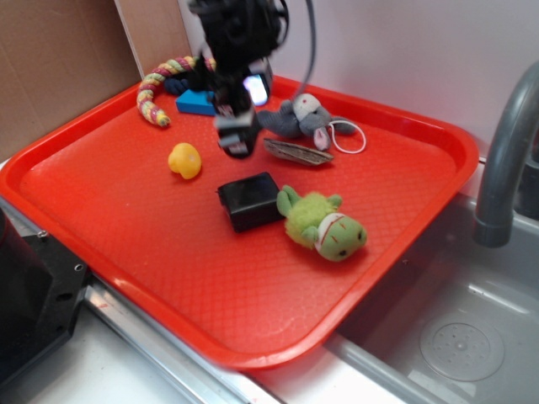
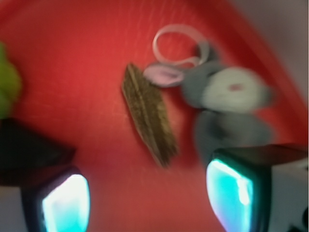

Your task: Grab the wood chip.

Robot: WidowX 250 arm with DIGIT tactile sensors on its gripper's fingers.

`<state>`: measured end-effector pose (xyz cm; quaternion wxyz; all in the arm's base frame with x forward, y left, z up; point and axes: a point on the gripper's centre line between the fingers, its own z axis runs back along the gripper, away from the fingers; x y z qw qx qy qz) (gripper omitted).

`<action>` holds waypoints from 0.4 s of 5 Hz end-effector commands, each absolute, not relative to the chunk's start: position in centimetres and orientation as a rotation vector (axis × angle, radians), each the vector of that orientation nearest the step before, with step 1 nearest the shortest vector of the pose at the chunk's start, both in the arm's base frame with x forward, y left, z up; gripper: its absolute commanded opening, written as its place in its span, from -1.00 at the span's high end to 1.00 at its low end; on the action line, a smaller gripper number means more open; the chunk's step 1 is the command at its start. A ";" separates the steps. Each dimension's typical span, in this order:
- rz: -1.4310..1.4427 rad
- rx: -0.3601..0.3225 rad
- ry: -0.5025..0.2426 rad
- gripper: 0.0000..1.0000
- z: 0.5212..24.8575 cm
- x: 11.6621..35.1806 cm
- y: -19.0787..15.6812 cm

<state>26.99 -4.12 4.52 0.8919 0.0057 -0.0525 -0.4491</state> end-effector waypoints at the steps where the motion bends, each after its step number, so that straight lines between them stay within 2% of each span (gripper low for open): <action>1: -0.959 0.027 -0.138 -1.00 2.6 28.8 -6.3; 2: -0.943 0.019 -0.130 -1.00 1.9 28.1 -6.5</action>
